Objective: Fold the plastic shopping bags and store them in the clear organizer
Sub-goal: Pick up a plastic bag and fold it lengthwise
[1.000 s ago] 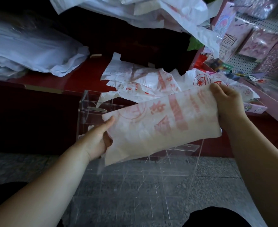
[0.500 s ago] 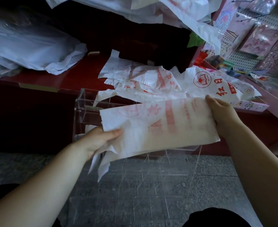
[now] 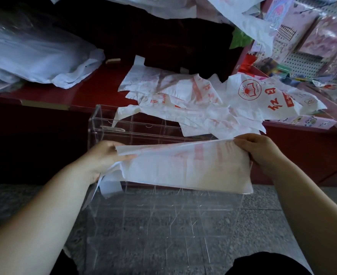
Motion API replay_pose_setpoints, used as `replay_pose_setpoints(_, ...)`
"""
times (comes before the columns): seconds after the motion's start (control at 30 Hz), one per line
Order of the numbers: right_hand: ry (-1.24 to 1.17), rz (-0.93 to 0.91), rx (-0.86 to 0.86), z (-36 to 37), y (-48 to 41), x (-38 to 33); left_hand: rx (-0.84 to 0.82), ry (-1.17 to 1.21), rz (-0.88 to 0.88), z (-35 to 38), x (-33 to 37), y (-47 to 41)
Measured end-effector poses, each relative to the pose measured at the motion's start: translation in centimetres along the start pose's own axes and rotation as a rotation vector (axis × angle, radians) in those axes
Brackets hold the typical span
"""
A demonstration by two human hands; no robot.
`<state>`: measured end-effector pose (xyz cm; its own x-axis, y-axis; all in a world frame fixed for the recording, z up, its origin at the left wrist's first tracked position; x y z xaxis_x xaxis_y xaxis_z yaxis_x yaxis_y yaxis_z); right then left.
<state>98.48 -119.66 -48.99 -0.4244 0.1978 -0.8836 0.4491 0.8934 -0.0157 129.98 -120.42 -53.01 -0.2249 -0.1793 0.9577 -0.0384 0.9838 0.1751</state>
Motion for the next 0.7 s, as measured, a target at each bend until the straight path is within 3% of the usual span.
replay_pose_setpoints(0.1, 0.131, 0.019, -0.047, 0.3, 0.0, 0.4, 0.003, 0.008, 0.022, 0.2, 0.2, 0.1)
replay_pose_setpoints(0.23, 0.577, -0.303, -0.119, 1.6, 1.2, -1.5, -0.038, -0.095, 0.063, 0.5, 0.8, 0.5)
replay_pose_setpoints(0.37, 0.525, -0.581, -0.432, 5.8, 4.7, -5.5, -0.13, -0.168, 0.055, 1.2, 1.4, 1.2)
replay_pose_setpoints(0.53, 0.417, -0.567, -0.833, 10.5, 8.2, -8.4, -0.173, -0.131, 0.156, 0.7, 1.7, 1.5)
replay_pose_setpoints(0.63, 0.494, -0.686, -0.853, 10.9, 9.2, -9.2, -0.14, -0.055, 0.159, 0.0, 2.2, 1.6)
replay_pose_setpoints(0.7, 0.544, -0.786, -0.721, 11.4, 9.2, -9.2, -0.119, -0.047, 0.136, -0.3, 2.6, 1.7)
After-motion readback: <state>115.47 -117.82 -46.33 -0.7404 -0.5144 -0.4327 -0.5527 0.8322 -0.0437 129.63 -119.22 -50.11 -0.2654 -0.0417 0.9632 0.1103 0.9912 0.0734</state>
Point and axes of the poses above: each hand's wrist, its own y-axis away from the middle knuckle, its own z-axis out of the palm, x = y × z, the point moved 2 cm from there along -y, towards the middle knuckle, and after that the axes turned 8 degrees about x, right-handed, at the moved point
